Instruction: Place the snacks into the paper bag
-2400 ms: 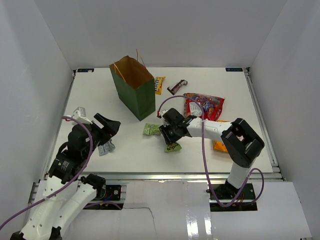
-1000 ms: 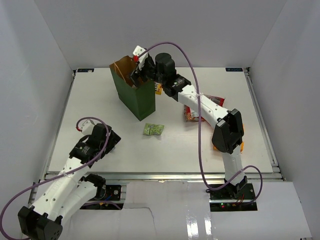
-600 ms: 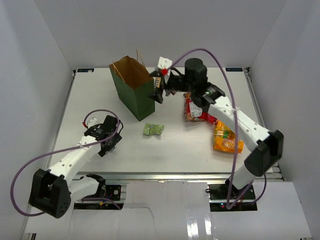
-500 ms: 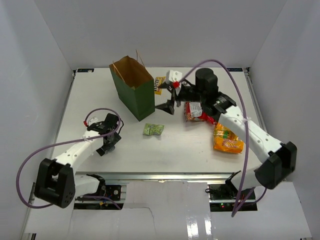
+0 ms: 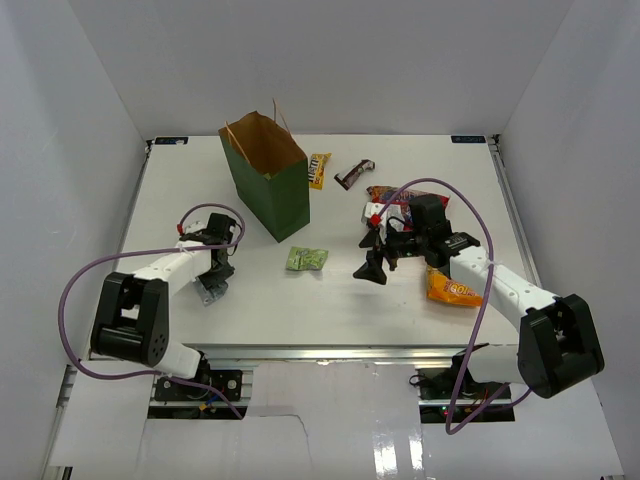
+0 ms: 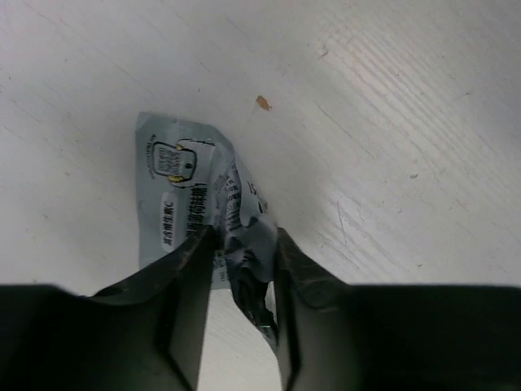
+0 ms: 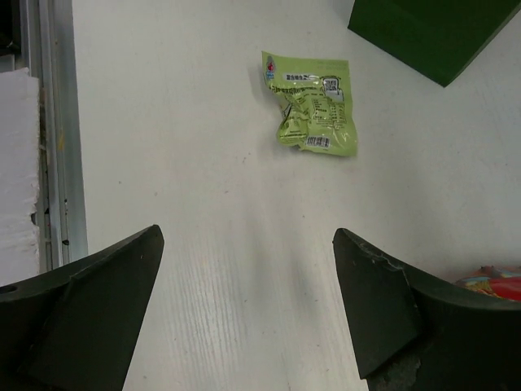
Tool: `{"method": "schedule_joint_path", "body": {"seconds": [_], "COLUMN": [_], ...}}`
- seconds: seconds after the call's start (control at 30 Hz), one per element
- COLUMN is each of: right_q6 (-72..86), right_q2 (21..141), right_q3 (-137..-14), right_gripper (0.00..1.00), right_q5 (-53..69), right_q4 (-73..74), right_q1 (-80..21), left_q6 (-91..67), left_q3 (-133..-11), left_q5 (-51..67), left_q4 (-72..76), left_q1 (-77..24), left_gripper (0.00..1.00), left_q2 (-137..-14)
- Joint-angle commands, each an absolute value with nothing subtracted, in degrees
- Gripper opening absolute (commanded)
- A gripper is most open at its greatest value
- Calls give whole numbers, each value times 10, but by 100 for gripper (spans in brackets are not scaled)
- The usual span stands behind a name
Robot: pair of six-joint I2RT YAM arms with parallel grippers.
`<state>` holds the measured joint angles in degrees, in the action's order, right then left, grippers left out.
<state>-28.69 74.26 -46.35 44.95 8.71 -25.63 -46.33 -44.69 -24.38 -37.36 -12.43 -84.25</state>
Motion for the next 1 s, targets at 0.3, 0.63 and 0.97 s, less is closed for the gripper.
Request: {"method": "schedule_joint_path", "body": {"seconds": [0.3,0.63,0.97], "right_q6": [-265,-271,-274], "right_q2": [741,755,758], "right_q3": [-461,-468,-469], "right_gripper": [90,90,90], "right_q5": [484,482,479], "right_q4": [26,33,39], "right_q1": [-253,-254,-253], "left_q6": [-442,-448,-408], "left_q3": [-402,-488,-806], "left_q5": [-126,61,81], "left_q4": [-305,-217,-204], "left_q1": [-126,-157,-203], "left_gripper": [9,2,2], "left_q2": [-604,-453,-657]}}
